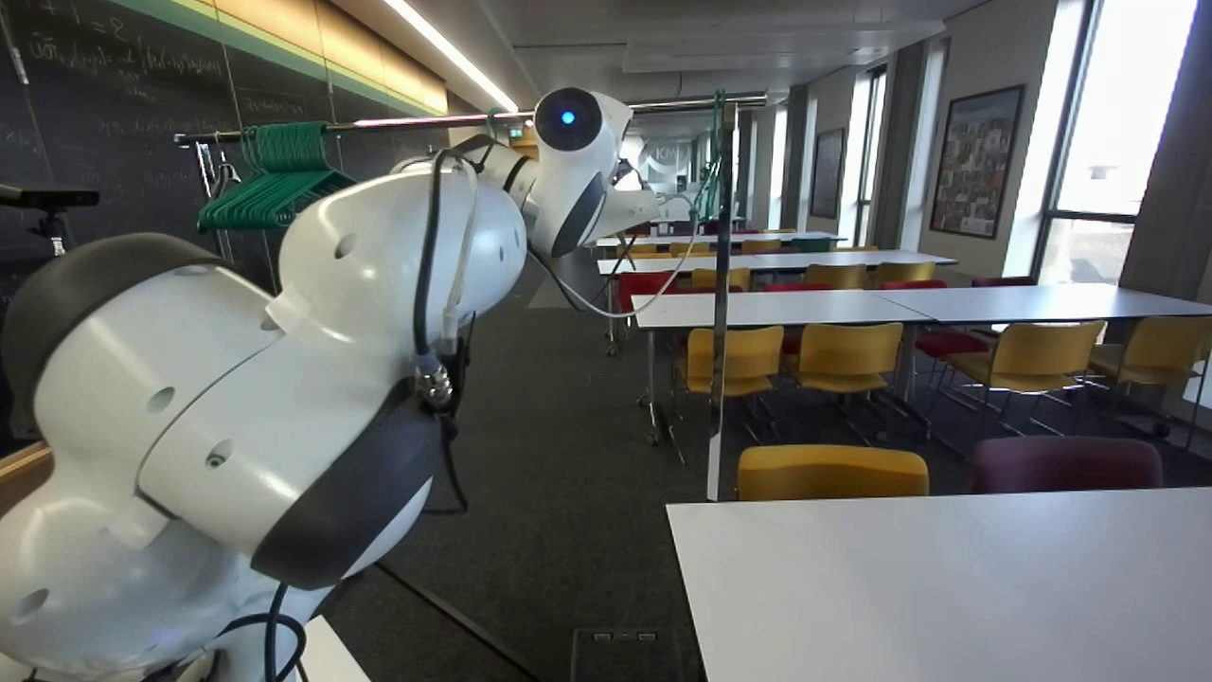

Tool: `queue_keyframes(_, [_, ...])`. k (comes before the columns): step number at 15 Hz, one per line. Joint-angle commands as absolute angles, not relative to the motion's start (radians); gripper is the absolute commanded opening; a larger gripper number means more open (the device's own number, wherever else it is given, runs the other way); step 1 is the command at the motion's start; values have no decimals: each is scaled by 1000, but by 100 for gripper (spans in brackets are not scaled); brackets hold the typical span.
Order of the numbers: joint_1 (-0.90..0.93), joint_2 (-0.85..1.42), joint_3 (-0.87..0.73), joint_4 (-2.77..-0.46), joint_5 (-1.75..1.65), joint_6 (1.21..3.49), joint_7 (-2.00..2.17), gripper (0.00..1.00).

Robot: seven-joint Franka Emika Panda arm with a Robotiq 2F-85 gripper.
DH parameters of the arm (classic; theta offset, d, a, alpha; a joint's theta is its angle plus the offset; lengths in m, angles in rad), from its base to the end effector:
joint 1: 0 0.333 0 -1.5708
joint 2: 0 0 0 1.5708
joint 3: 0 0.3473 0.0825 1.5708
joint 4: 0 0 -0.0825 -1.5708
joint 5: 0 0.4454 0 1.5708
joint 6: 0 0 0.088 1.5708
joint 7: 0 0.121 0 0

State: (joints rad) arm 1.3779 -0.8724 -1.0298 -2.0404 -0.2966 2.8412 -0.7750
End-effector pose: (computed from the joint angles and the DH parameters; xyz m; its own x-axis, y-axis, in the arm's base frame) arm 0.5665 -0.0319 0.7305 -0.0378 0.3900 0.9200 0.6120 -0.7187 0.3299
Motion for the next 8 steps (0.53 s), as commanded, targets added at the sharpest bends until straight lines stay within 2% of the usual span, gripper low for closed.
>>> queue_keyframes(1, [1208, -878, -975, -2184, -310, 2932, -840, 2])
queue_keyframes(5, [966, -929, -886, -2393, -314, 3021, -858, 2])
queue_keyframes(8, [810, -987, -808, -2514, -303, 3005, -866, 2])
